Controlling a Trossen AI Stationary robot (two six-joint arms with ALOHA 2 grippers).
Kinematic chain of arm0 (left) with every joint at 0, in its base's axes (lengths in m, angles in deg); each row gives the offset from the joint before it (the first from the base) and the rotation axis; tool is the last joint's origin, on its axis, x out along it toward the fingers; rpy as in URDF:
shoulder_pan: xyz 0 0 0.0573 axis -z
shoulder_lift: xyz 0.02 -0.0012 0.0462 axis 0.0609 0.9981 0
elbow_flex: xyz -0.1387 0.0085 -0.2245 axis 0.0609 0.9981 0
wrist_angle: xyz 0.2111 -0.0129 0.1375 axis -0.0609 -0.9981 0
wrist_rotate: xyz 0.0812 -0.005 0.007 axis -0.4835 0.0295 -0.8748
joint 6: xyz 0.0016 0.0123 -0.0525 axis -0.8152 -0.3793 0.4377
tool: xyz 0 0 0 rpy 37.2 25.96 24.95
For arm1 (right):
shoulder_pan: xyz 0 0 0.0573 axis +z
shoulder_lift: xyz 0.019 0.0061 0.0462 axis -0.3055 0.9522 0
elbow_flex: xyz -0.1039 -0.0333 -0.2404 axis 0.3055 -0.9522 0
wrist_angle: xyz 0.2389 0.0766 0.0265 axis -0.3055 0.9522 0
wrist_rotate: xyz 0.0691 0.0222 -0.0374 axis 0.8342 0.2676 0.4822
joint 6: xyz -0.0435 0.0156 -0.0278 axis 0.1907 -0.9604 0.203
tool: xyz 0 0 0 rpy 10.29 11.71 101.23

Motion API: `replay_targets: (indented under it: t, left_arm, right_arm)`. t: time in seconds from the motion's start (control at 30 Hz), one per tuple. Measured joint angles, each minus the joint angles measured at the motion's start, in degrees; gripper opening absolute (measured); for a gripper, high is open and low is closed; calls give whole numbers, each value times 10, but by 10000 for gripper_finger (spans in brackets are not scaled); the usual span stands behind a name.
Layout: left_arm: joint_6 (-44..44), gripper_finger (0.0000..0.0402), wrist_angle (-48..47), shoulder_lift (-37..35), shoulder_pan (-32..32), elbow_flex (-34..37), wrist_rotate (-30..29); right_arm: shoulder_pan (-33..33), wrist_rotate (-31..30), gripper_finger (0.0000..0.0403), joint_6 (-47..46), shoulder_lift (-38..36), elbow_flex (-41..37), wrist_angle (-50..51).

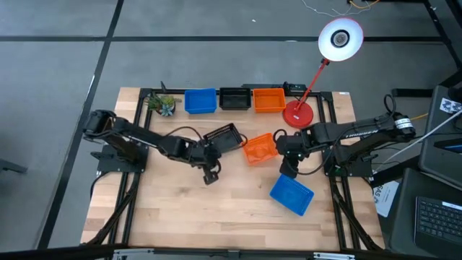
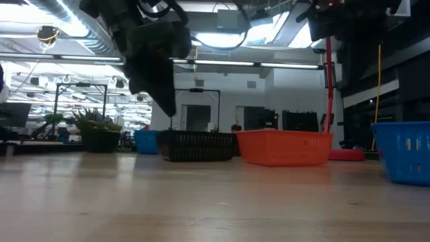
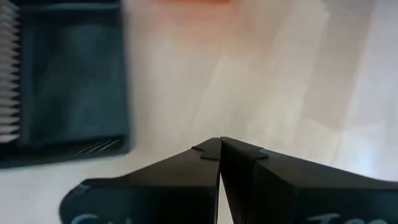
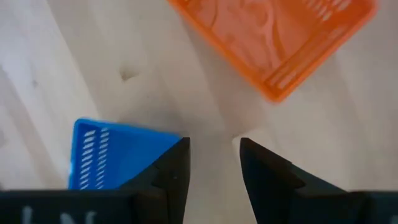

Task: Stack baskets by color
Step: Stack the bottom blue bin on top of the top blue bins

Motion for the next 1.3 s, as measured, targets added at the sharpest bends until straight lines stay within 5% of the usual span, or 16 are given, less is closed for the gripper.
replay_targets:
  t: [0.2, 0.47, 0.9, 1.07, 1.3]
  left_arm:
    - [-27, 0, -77, -60, -33, 0, 0]
    - [-53, 0, -174, -124, -61, 0, -1]
    - [-50, 0, -209, -122, -51, 0, 4]
    - [-49, 0, -210, -122, -51, 0, 14]
    - [-54, 0, -210, -122, -51, 0, 13]
  right_arm:
    - [49, 14, 139, -70, 0, 0, 42]
    - [147, -43, 139, -190, 0, 0, 42]
    - [212, -35, 139, -459, 29, 0, 95]
    - [234, 90, 139, -562, 67, 0, 172]
    - [284, 263, 139, -570, 120, 0, 172]
